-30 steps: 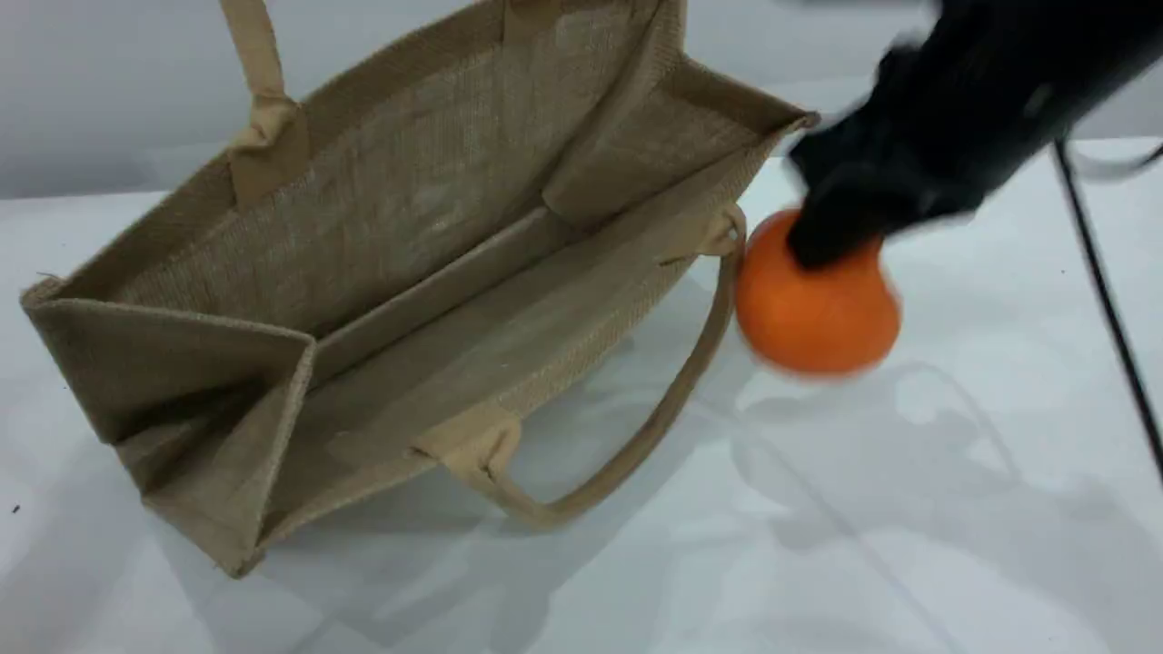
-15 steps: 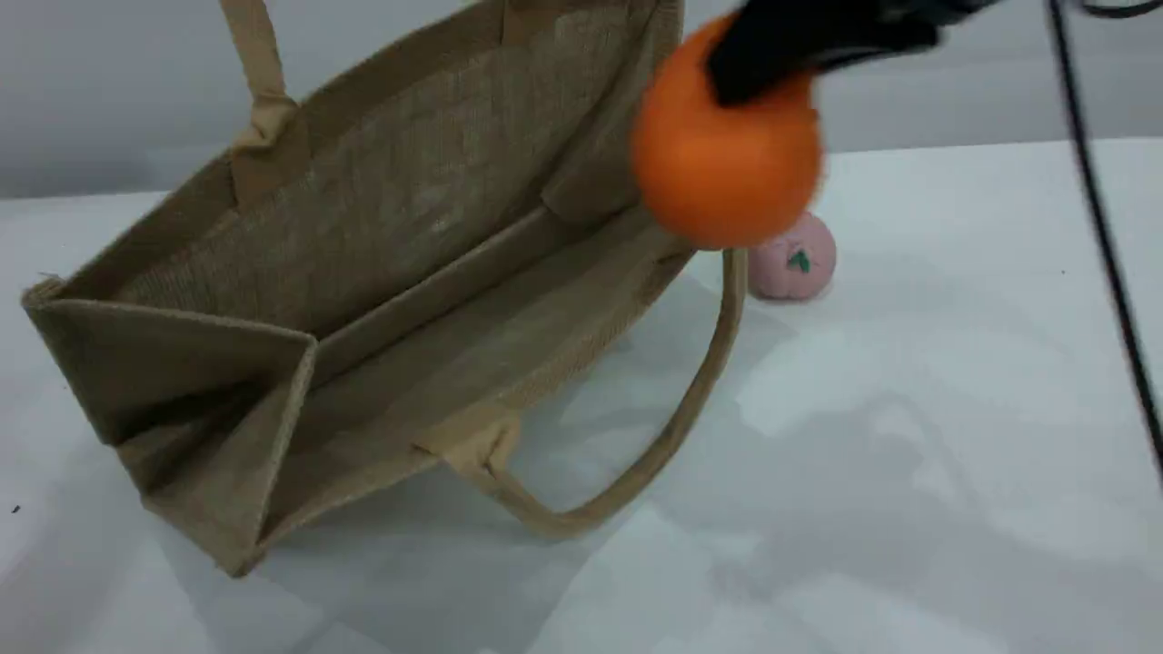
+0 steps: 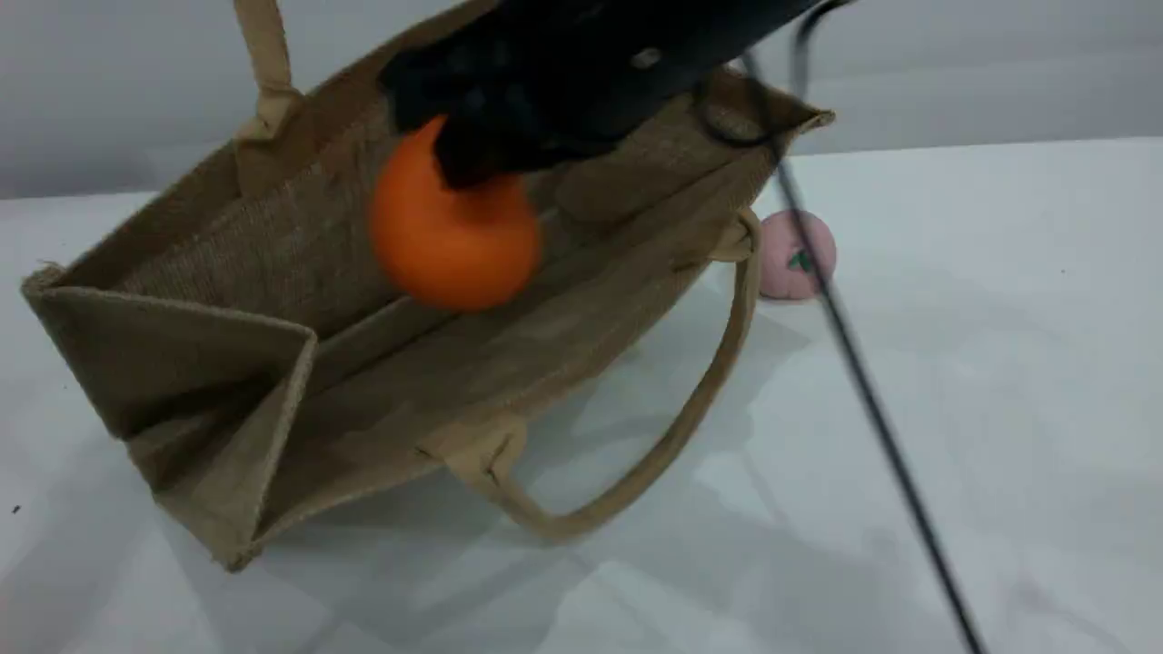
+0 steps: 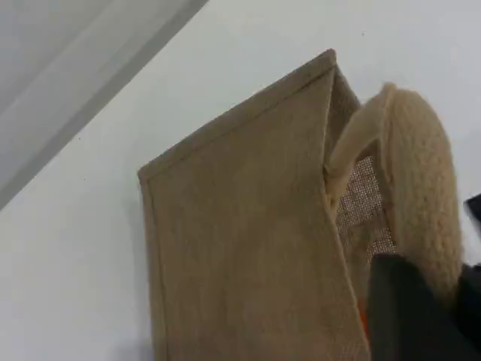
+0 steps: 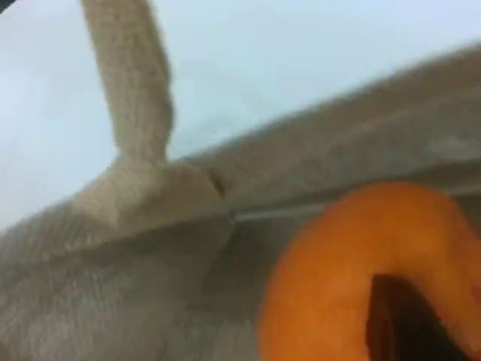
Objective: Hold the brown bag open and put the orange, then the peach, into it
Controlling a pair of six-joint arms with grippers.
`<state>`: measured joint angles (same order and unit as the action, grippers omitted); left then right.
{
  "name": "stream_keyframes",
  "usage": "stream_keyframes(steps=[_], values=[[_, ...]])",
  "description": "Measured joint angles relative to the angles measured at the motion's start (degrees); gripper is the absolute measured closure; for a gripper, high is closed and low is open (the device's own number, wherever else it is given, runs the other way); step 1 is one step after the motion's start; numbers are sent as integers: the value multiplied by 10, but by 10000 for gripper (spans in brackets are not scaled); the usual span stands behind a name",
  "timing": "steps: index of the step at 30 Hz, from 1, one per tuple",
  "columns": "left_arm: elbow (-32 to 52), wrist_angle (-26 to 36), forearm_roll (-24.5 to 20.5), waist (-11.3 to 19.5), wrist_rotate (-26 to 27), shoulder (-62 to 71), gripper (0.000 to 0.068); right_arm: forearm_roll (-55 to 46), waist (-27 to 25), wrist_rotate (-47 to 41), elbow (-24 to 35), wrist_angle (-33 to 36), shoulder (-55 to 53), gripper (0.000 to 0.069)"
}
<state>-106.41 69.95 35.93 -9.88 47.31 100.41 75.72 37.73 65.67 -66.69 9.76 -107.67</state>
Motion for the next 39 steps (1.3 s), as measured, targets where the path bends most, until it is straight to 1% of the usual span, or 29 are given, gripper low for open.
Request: stream_keyframes(steps=[4, 8, 10, 11, 17, 20, 23, 25, 28, 32, 36, 39], values=[[0, 0, 2, 0, 0, 0, 589, 15, 0, 4, -62, -6, -73, 640], [0, 0, 2, 0, 0, 0, 589, 32, 0, 6, -108, 6, -126, 589], [0, 0, 2, 0, 0, 0, 589, 30, 0, 12, -119, 18, -135, 540], [0, 0, 3, 0, 0, 0, 589, 29, 0, 16, -120, 21, -135, 504], [0, 1, 3, 0, 0, 0, 589, 22, 0, 26, -121, 42, -133, 256], [0, 1, 3, 0, 0, 0, 589, -2, -2, 20, -120, 60, -120, 194], [0, 1, 3, 0, 0, 0, 589, -36, -19, 16, -118, 89, -91, 182], [0, 1, 3, 0, 0, 0, 589, -62, -37, -2, -111, 107, -67, 184], [0, 1, 2, 0, 0, 0, 589, -100, -75, -23, -93, 122, -23, 197], [0, 1, -1, 0, -6, 0, 589, -144, -141, -45, -72, 139, 35, 213], [0, 0, -25, 0, -37, 0, 589, -148, -217, -53, -54, 126, 43, 214], [0, 0, -29, 0, -57, 0, 589, -137, -273, -53, -50, 86, 26, 214]])
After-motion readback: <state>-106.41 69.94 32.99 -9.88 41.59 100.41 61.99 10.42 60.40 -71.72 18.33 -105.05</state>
